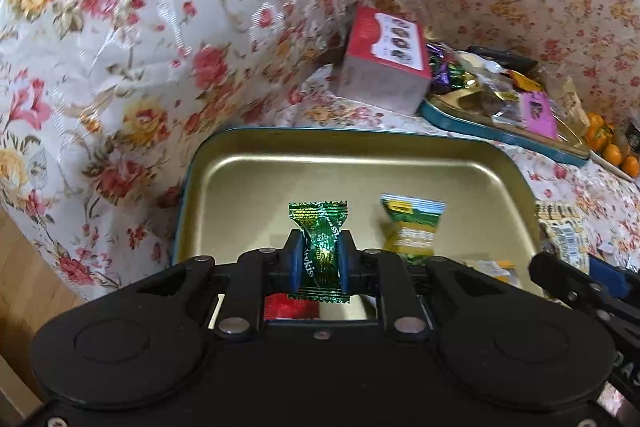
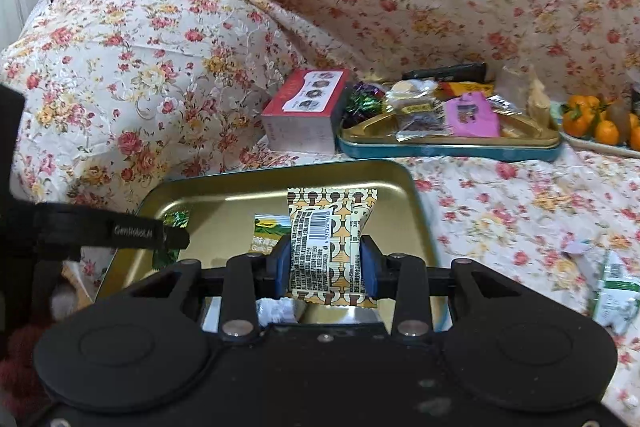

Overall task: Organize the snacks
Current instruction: 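Carry the green candy and patterned packet over the gold tin tray with both tools, then open the left tool to drop the green candy while the right tool releases the patterned packet into the tray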

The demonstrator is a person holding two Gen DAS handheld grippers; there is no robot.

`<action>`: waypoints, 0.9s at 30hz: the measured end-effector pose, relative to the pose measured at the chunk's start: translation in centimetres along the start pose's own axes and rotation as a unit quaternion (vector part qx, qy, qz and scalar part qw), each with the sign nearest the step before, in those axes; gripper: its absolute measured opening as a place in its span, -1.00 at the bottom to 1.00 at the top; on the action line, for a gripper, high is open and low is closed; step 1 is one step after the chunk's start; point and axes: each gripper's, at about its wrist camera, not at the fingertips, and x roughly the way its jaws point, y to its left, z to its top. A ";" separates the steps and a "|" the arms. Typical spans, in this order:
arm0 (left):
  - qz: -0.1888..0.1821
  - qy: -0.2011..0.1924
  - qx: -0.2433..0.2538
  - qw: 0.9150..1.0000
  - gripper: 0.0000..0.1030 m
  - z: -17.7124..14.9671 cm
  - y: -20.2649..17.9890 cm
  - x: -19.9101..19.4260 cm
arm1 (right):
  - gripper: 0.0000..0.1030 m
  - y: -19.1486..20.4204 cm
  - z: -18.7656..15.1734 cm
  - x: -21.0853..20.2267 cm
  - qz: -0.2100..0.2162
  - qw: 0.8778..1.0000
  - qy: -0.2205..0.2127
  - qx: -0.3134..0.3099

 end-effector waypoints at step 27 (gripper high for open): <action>-0.016 0.013 -0.008 1.000 -0.38 0.0 0.0 -0.3 | -0.26 1.1 1.5 7.6 -0.028 0.998 0.049 0.026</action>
